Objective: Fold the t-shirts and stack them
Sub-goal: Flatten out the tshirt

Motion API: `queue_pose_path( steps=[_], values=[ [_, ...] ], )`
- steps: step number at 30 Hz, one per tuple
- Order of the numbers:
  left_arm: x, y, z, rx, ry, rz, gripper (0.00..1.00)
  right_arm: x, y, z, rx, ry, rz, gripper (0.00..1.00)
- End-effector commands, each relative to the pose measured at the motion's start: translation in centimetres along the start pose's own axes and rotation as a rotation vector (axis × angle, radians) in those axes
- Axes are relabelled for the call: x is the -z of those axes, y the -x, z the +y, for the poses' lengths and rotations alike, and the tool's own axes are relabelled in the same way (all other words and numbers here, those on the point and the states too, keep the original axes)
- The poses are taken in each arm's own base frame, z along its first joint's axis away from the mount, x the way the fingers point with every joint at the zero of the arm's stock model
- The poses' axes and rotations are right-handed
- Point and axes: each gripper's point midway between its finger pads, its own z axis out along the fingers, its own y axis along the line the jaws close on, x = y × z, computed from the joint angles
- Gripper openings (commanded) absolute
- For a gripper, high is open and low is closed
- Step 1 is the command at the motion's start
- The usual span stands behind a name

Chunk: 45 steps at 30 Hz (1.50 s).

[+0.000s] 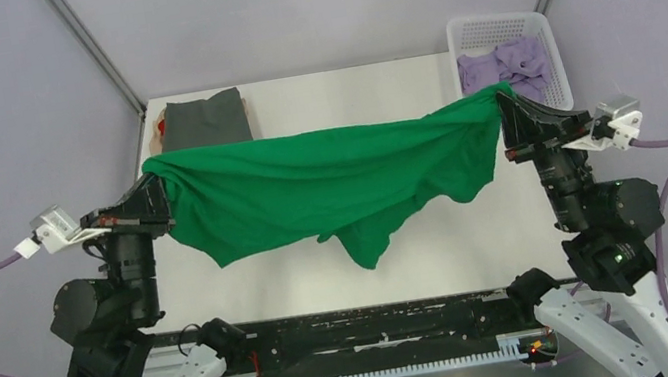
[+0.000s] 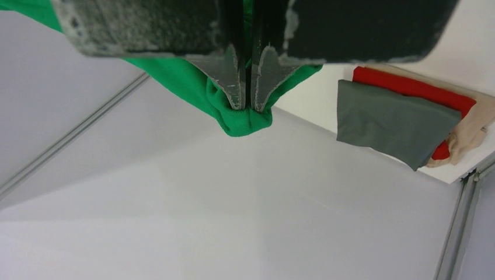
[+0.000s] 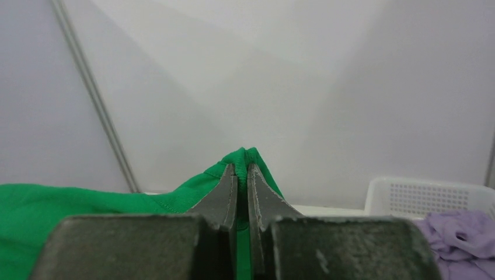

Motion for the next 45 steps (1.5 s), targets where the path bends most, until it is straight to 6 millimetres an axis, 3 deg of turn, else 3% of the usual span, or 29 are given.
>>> queue_pose_path(
  steps=[1,5,7,9,12,14,16,17,20,21,22,23,24,25,28,31,35,37,41,45],
  values=[
    [-2.4,-5.3,0.7,-0.056,0.076,0.123,0.02,-0.9,-4.8,-3.3,0.073,-0.173,0.123,0.0],
    [-4.3,-11.7,5.5,-0.215,0.346,0.233,0.02,-0.9,-11.8,-6.6,0.15,-0.338,0.285,0.0],
    [-4.9,-15.2,8.2,-0.315,0.476,0.281,0.02,-0.3,-16.4,-8.3,0.193,-0.42,0.391,0.0],
    [-5.4,-19.5,10.9,-0.408,0.573,0.36,0.02,0.8,-22.4,-9.9,0.255,-0.486,0.522,0.0],
    [-6.7,-26.4,14.3,-0.47,0.601,0.546,0.02,2.3,-29.6,-12.4,0.315,-0.551,0.65,0.05],
    [-8.2,-29.5,16.8,-0.456,0.641,0.631,0.02,1.9,-33.7,-13.8,0.301,-0.552,0.742,0.05],
    [-10.2,-30.9,18.3,-0.473,0.677,0.662,0.02,1.1,-37.1,-15.2,0.269,-0.563,0.823,0.12],
    [-11.4,-31.0,18.3,-0.484,0.682,0.659,0.02,0.4,-37.6,-15.8,0.262,-0.573,0.835,0.28],
    [-14.3,-32.1,18.1,-0.508,0.65,0.677,0.12,-0.5,-38.9,-16.1,0.264,-0.568,0.859,0.43],
    [-14.8,-32.6,18.0,-0.511,0.638,0.69,0.21,-0.8,-39.1,-15.9,0.259,-0.551,0.859,0.51],
    [-15.3,-32.8,17.8,-0.51,0.63,0.7,0.39,-0.8,-39.0,-15.9,0.259,-0.551,0.859,0.61],
    [-15.3,-33.0,17.8,-0.516,0.631,0.717,0.85,-0.9,-38.6,-15.9,0.261,-0.558,0.853,0.72],
    [-15.5,-32.8,17.7,-0.519,0.635,0.722,0.99,-0.7,-38.2,-16.1,0.268,-0.572,0.851,0.82],
    [-15.4,-32.5,17.6,-0.521,0.641,0.726,1.0,-0.5,-37.5,-16.3,0.276,-0.591,0.84,0.97],
    [-14.9,-30.7,16.5,-0.502,0.636,0.714,1.0,0.7,-34.8,-17.2,0.292,-0.68,0.801,0.98],
    [-13.0,-28.6,14.8,-0.432,0.595,0.711,1.0,2.6,-32.8,-17.3,0.27,-0.745,0.8,0.98],
    [-7.7,-28.0,13.1,-0.274,0.518,0.77,1.0,6.4,-32.3,-17.1,0.217,-0.789,0.821,0.98],
    [-4.2,-28.6,13.3,-0.221,0.485,0.82,1.0,8.3,-32.5,-17.2,0.205,-0.807,0.831,0.98],
    [1.9,-29.5,15.9,-0.214,0.562,0.941,1.0,10.1,-33.7,-16.1,0.136,-0.762,0.864,0.98],
    [6.2,-31.9,17.8,-0.174,0.63,1.053,1.0,10.7,-34.2,-15.7,0.121,-0.748,0.9,0.98]
  ],
)
